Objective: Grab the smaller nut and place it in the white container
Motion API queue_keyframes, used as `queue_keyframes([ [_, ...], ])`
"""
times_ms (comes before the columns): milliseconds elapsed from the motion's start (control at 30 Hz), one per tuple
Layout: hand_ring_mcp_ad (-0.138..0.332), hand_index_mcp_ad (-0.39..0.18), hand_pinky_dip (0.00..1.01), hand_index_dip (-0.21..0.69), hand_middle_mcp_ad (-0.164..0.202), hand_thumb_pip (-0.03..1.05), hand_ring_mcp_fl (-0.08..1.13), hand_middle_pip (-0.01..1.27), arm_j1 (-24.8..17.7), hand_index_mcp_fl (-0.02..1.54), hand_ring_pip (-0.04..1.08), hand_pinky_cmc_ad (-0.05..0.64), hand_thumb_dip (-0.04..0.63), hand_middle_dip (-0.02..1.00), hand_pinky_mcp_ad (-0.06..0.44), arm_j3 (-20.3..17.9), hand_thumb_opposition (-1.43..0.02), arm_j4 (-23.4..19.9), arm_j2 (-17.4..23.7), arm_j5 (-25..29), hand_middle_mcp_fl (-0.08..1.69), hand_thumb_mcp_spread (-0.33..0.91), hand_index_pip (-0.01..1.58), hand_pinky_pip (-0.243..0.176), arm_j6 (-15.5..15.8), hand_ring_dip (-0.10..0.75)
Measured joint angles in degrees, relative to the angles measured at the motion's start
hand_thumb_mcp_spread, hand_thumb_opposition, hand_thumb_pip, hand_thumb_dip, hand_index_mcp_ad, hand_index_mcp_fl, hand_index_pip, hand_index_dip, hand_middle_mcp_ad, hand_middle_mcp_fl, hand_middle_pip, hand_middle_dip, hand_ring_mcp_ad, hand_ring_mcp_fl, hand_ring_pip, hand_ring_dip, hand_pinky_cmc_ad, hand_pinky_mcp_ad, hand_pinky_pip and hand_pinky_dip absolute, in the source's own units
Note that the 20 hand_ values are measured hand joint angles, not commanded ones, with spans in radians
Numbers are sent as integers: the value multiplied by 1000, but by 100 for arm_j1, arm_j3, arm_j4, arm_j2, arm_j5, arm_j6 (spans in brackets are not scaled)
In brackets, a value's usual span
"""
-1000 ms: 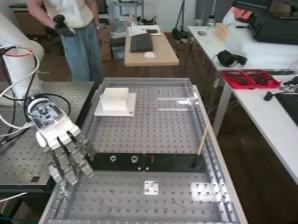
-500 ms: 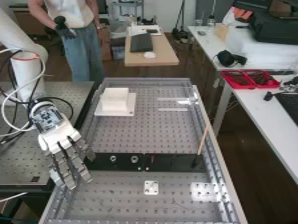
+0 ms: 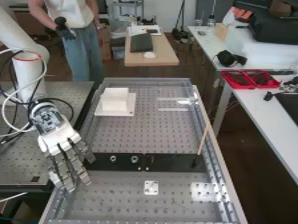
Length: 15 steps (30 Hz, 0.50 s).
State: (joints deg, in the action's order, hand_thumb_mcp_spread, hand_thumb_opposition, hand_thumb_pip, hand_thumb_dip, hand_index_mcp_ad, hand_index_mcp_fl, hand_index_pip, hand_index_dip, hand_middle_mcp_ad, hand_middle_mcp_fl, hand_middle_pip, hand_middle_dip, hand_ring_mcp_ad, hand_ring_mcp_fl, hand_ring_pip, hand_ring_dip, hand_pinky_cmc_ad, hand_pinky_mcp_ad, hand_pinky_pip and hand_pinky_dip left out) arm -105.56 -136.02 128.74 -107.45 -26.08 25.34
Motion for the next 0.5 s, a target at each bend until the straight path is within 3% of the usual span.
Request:
queue_keyframes([
  [333,147,-122,524,21,82,763,10,134,49,91,99,332,251,222,215,114,-808,302,-116,-61,89,410,1559,-93,-141,79],
  [500,147,-122,538,21,82,761,10,134,49,87,99,335,236,222,215,100,-805,257,-117,-65,87,407,1557,-93,-128,79],
])
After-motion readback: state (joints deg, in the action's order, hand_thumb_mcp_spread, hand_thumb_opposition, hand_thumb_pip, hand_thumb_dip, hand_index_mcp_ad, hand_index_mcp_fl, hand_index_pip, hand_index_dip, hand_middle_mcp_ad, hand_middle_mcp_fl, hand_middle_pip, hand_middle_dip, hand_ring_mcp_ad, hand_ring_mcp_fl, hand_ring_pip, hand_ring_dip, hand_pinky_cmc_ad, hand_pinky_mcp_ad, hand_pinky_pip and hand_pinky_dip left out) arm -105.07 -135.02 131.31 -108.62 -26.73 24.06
